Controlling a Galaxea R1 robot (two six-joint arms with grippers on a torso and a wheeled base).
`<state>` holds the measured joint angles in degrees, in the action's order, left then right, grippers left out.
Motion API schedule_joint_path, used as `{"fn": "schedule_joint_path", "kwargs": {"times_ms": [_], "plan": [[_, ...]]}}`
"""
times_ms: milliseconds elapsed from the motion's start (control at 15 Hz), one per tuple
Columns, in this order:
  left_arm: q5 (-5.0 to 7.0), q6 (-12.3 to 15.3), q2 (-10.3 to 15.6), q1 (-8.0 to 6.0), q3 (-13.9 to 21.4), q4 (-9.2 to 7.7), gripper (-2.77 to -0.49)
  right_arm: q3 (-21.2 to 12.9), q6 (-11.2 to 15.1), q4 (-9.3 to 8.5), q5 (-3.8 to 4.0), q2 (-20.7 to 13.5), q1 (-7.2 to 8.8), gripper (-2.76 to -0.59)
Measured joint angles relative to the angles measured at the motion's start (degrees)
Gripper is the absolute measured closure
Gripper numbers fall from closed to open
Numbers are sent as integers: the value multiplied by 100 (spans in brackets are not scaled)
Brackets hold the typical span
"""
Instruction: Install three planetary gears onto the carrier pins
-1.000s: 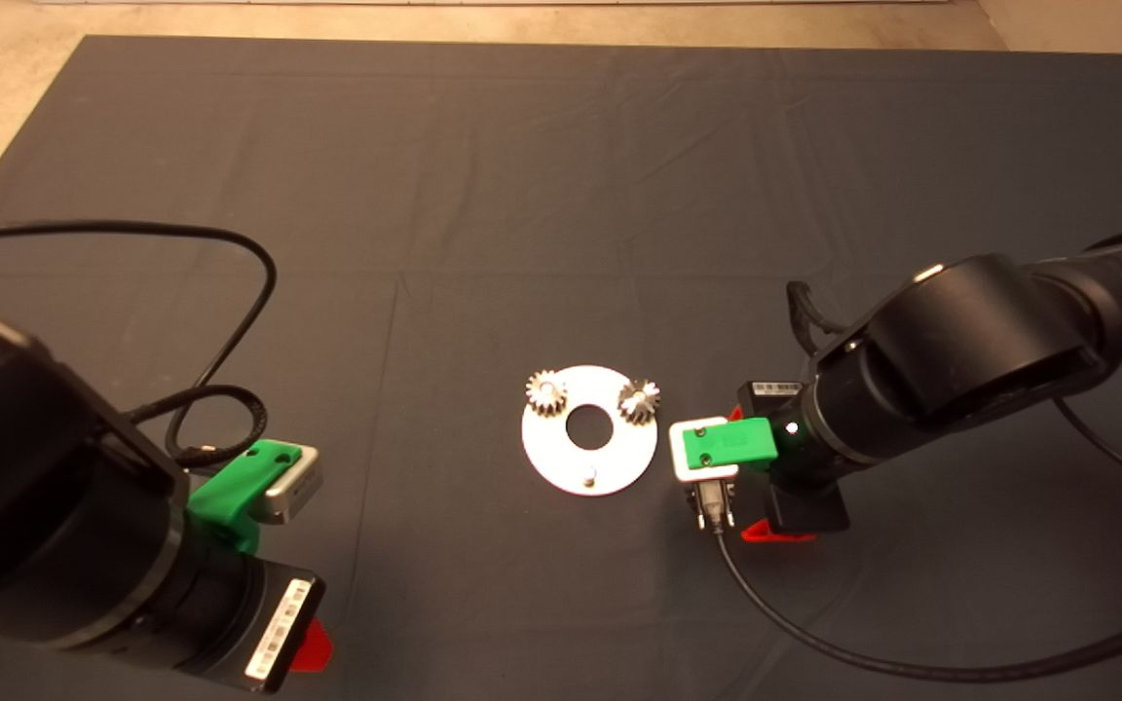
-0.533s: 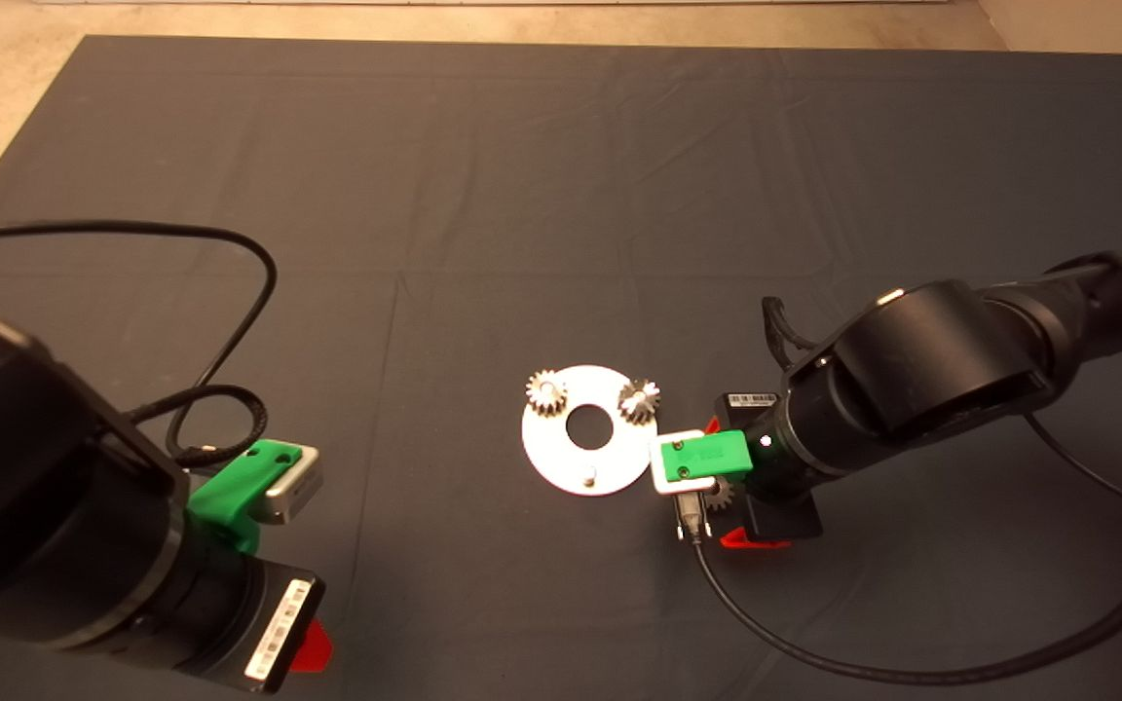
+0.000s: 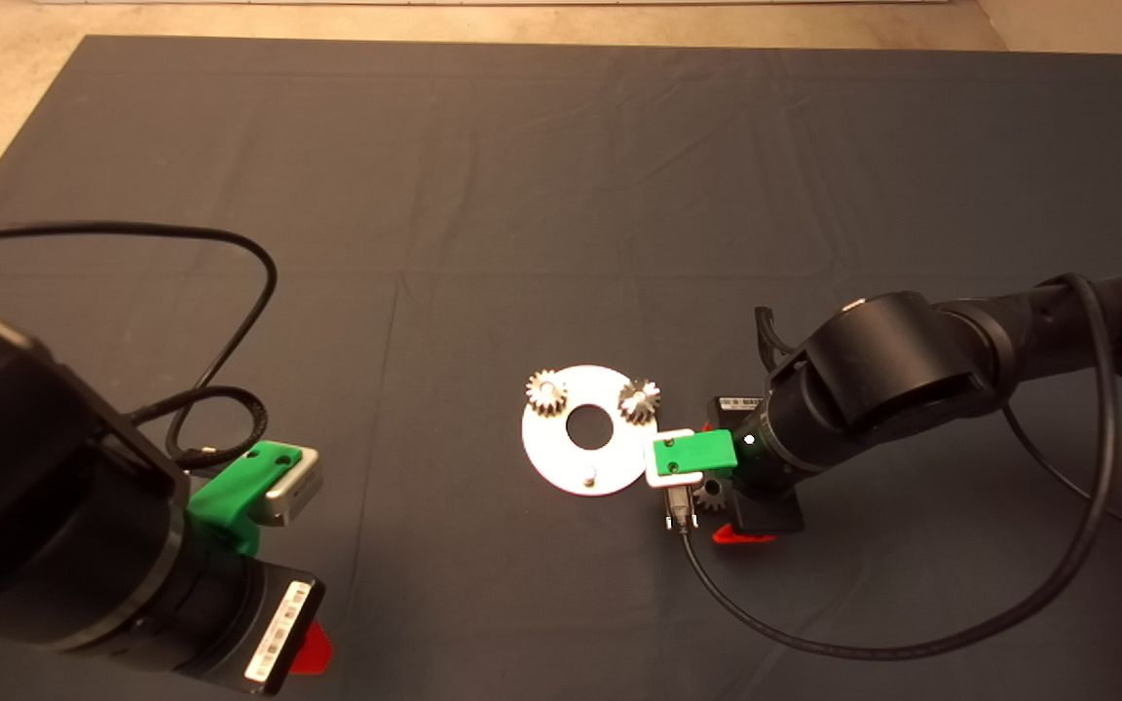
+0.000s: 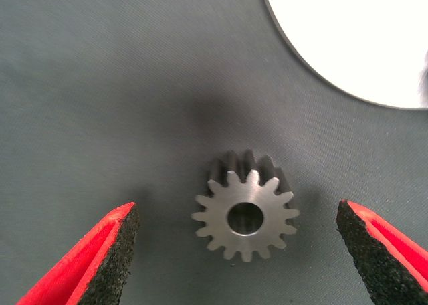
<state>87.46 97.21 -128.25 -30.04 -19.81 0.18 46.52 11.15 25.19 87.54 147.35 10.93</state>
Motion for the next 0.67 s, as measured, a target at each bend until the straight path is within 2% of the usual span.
{"fn": "schedule_joint_path", "kwargs": {"times_ms": [333,667], "plan": [[-2,0,0,2,0,0,-175,251,-66,36,-2,-2,-63,-218],[-2,0,1,19,0,0,-175,317,-83,44,-1,-5,-182,-215]]}}
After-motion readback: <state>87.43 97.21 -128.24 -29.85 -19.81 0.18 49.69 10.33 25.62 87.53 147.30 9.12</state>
